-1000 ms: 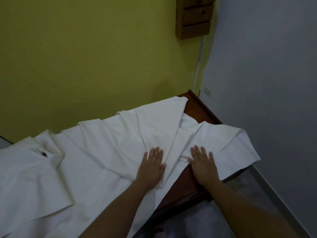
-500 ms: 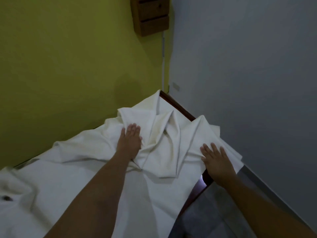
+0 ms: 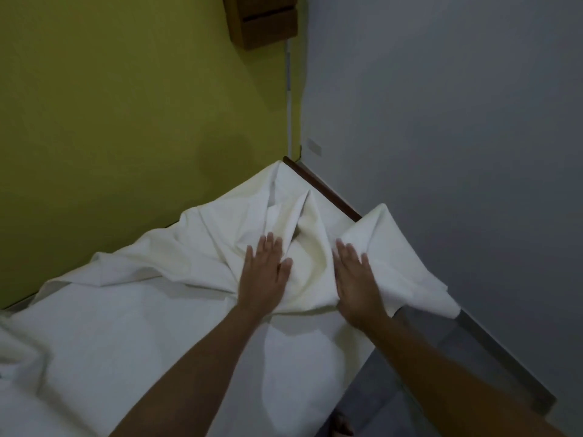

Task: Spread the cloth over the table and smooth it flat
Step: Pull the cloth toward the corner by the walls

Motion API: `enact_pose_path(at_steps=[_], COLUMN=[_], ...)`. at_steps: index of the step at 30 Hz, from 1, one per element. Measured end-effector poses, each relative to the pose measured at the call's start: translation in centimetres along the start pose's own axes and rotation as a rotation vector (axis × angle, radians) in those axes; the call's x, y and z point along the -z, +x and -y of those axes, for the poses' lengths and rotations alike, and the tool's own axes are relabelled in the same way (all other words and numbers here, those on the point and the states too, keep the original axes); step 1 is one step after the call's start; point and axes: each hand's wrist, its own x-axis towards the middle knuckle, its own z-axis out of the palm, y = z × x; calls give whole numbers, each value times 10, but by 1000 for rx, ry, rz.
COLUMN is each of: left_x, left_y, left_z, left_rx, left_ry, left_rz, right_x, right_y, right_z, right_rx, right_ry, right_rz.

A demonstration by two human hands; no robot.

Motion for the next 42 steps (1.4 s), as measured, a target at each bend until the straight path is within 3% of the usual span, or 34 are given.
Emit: enact_pose_path(at_steps=[5, 10, 20, 28, 32, 36, 40, 42], left_x=[-6, 5, 6, 2, 5, 3, -8, -8], left_y=[-4, 0, 5, -3, -2, -8, -22, -20], left_z=[18, 14, 37, 34, 16, -14, -26, -23], left_rx=[36, 86, 208, 280, 335, 224, 191, 212], left_ry=[129, 149, 255, 226, 69, 26, 97, 125], left_rz=[96, 132, 141, 172, 110, 31, 166, 207], right_x=[-14, -5, 0, 12, 26, 38, 32, 27], right_y=[8, 3, -49, -100, -85, -55, -46, -56], right_z=[-21, -56, -63, -83, -73, -70, -89, -102], right_rx=[-124, -281, -298, -371, -405, -510, -808, -841], right_ry=[-228, -138, -294, -238, -91, 76, 124, 173], right_rz=[261, 271, 189, 118, -50, -169, -54, 60])
